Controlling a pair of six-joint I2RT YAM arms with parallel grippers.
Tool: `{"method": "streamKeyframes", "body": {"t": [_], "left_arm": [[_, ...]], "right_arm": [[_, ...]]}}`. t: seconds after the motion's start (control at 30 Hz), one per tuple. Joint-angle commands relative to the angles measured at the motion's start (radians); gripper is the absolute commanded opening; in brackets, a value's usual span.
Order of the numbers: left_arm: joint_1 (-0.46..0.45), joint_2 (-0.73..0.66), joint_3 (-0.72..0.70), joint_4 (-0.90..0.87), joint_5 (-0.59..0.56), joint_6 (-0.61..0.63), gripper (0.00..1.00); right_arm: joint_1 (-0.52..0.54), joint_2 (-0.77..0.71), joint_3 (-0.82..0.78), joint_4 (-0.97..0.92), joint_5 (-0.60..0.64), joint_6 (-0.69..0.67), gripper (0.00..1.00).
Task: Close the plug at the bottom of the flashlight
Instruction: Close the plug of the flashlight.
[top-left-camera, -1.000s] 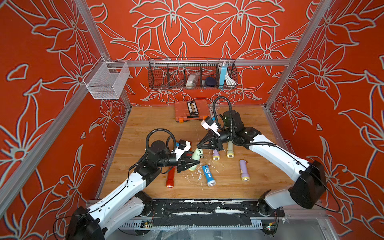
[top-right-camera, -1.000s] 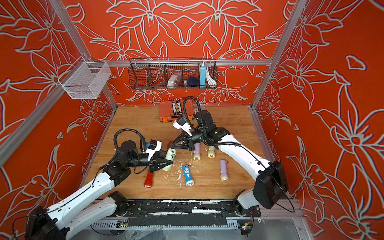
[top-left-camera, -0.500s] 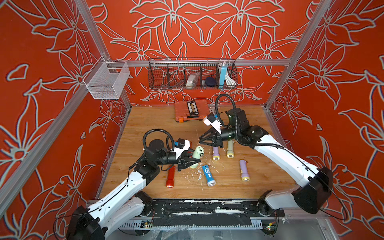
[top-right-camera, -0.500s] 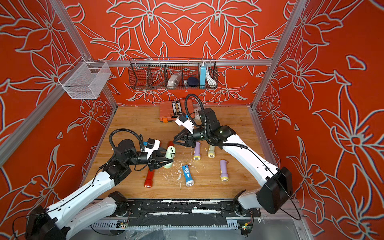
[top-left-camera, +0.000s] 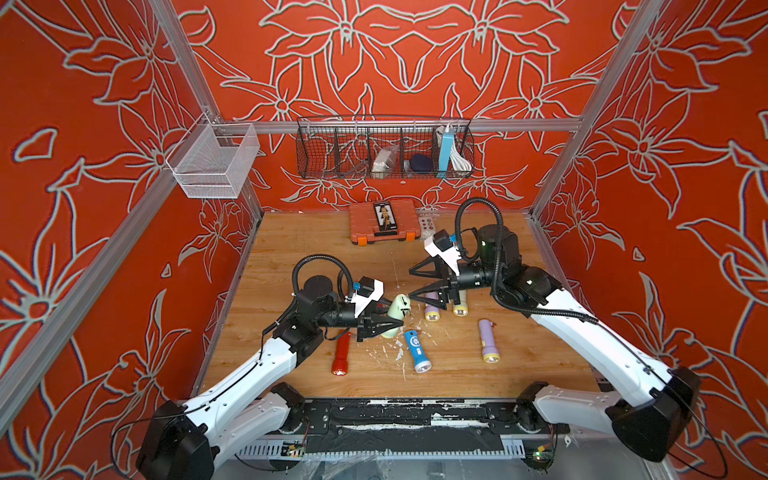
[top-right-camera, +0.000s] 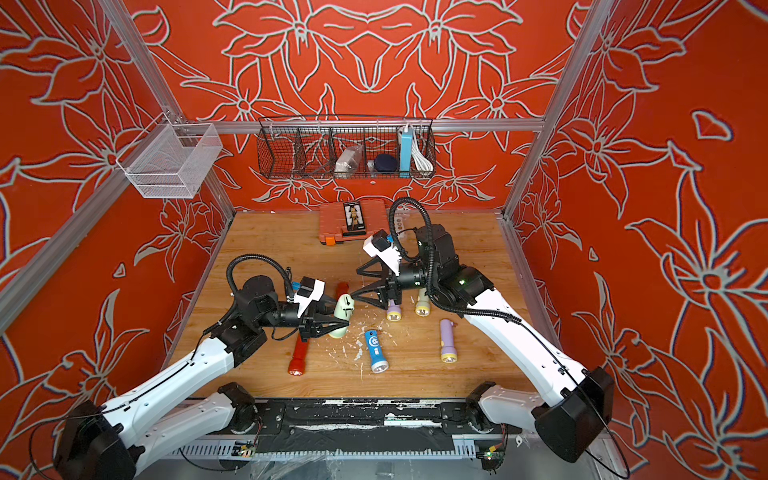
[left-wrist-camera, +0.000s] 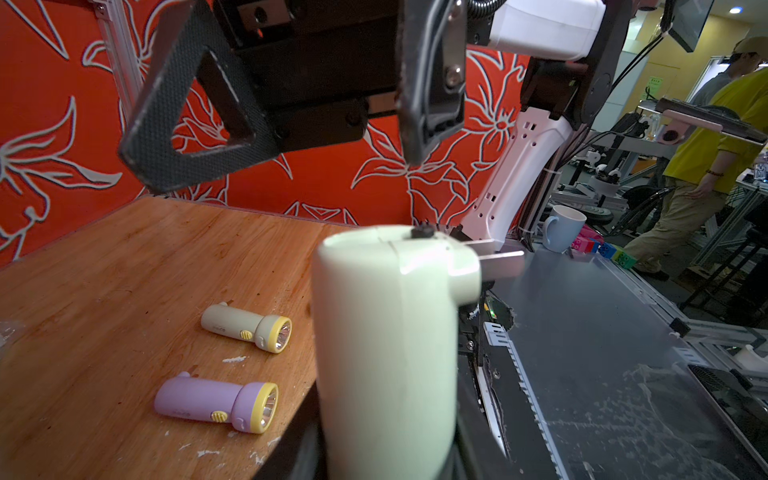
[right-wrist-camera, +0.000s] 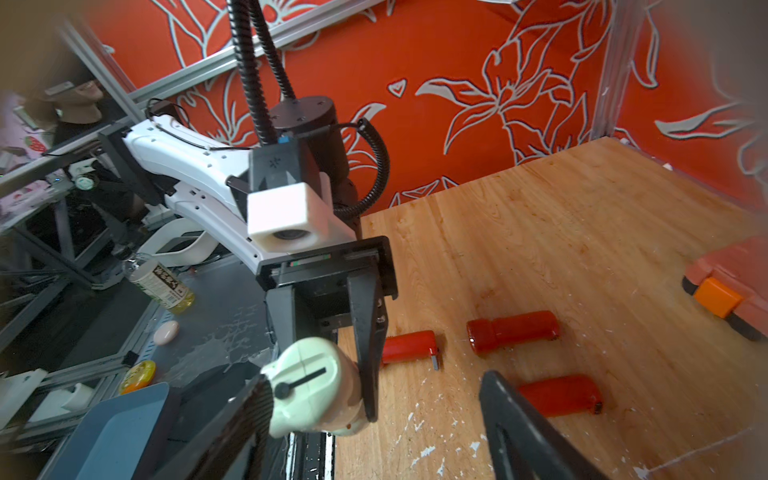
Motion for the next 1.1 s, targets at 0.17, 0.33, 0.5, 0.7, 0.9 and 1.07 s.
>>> {"method": "streamKeyframes", "body": {"t": [0.17,0.33,0.5,0.7,0.9,1.07], "left_arm": [[-0.010,-0.007,0.039,0.011,0.033,0.028,0.00],[-0.009,-0.010,0.043,0.010,0.033,0.025,0.00],[-0.010,-0.016,0.044,0.008,0.033,0.023,0.00],[-0.009,-0.016,0.047,0.008,0.034,0.022,0.00],[-0.009,-0.019,0.046,0.006,0.033,0.023,0.00],[-0.009,-0.024,0.049,0.003,0.031,0.023,0.00]], "right_arm": [[0.003,0.075,-0.008,0.094,-0.225,0.052,0.90],[0.009,0.100,-0.010,0.071,-0.248,0.034,0.91],[0.010,0.112,-0.017,0.063,-0.269,0.029,0.84],[0.018,0.127,-0.014,0.051,-0.263,0.017,0.81],[0.020,0.144,-0.011,0.047,-0.267,0.009,0.73],[0.021,0.152,-0.009,0.046,-0.277,0.010,0.54]]}}
